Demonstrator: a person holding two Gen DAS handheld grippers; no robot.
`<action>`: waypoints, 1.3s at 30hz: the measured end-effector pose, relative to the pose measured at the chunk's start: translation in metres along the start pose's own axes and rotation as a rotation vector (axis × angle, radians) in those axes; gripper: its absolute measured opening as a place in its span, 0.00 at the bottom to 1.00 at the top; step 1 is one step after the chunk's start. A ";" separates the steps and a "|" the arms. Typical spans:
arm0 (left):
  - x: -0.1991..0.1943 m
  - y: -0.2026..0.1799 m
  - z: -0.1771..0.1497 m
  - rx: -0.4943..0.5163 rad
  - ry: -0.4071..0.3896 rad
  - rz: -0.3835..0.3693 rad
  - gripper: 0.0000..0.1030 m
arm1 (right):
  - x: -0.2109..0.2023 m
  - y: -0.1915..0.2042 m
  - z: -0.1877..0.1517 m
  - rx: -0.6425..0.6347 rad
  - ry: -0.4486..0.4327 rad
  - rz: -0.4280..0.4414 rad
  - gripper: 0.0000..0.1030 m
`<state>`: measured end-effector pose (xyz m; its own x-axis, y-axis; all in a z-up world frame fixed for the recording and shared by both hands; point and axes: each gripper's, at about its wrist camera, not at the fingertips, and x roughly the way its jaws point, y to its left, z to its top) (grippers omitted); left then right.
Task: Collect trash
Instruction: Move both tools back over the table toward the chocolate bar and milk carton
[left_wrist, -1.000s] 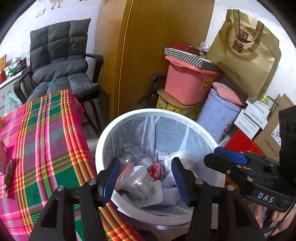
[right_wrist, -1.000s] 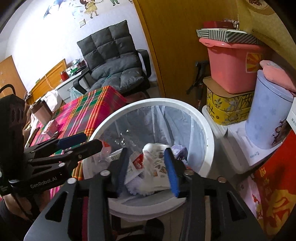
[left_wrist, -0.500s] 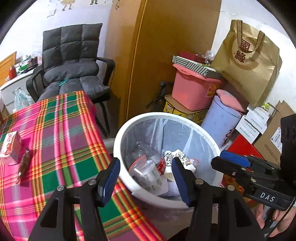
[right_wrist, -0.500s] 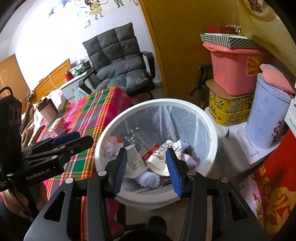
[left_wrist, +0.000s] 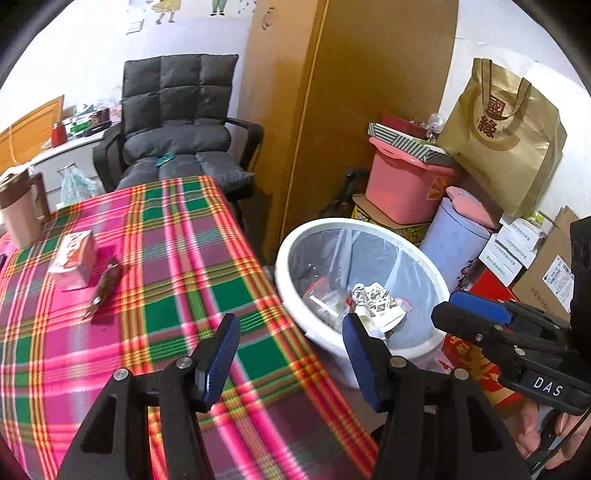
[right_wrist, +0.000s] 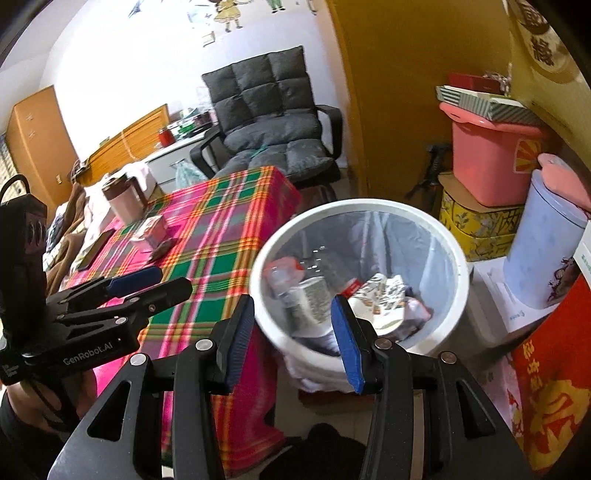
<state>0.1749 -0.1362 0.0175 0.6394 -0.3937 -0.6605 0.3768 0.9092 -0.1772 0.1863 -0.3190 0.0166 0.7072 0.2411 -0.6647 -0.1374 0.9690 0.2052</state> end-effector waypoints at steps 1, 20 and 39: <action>-0.003 0.002 -0.001 -0.002 -0.002 0.005 0.56 | 0.000 0.003 0.000 -0.005 0.000 0.004 0.44; -0.054 0.049 -0.039 -0.085 -0.032 0.084 0.56 | 0.003 0.060 -0.015 -0.103 0.023 0.077 0.44; -0.073 0.091 -0.052 -0.169 -0.052 0.160 0.56 | 0.013 0.091 -0.014 -0.142 0.039 0.112 0.44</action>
<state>0.1273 -0.0180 0.0113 0.7175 -0.2449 -0.6521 0.1528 0.9687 -0.1957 0.1738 -0.2268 0.0167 0.6550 0.3468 -0.6713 -0.3124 0.9332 0.1774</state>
